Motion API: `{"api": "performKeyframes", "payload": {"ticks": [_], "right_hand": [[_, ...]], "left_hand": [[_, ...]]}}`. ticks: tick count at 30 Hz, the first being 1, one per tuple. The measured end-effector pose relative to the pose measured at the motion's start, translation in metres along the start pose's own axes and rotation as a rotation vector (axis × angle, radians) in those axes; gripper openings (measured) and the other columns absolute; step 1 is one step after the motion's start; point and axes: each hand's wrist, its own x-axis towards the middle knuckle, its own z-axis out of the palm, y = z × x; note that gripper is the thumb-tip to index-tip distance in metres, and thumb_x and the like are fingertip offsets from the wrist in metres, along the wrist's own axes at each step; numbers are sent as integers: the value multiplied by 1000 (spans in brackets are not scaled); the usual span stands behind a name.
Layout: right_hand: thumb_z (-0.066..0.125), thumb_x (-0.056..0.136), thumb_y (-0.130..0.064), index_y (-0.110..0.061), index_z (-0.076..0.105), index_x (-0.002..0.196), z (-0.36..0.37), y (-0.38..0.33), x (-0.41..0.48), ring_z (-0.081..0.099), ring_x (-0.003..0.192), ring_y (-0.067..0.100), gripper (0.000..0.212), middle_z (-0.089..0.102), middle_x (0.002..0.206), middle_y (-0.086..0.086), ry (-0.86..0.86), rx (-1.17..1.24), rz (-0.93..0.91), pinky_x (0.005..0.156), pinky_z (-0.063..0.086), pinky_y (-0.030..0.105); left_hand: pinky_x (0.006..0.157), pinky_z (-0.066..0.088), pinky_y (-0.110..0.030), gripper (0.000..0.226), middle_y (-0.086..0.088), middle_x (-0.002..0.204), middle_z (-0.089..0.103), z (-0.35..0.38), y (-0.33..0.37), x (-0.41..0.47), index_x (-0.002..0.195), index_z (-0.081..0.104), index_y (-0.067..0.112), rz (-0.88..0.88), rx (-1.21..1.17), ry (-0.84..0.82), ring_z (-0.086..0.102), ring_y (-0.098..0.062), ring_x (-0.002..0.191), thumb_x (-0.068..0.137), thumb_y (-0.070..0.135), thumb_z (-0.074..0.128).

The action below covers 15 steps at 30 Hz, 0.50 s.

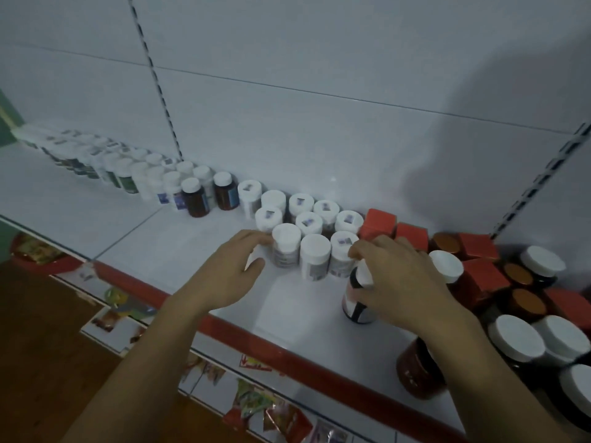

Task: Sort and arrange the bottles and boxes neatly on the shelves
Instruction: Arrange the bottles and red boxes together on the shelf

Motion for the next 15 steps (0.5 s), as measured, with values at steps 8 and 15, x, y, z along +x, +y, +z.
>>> {"api": "performKeyframes", "payload": {"ticks": [8,15], "right_hand": [[61,90,-46,-35,56,119,21,-62,44,49,111,21,31,58,114,-9,250,145,18,84,41,40],[53,92,-53,-31,55,115,42,-112,130,52,110,26,32,61,116,-4,202,146,171,91,44,45]], "left_hand": [[97,47,-48,35,1,133,57,-48,-62,69,129,62,18,52,246,112,55,-27,117,94,15,64],[93,38,-43,42,6,136,53,-61,-98,149,125,62,31,290,377,10,45,-25,124,85,30,74]]}}
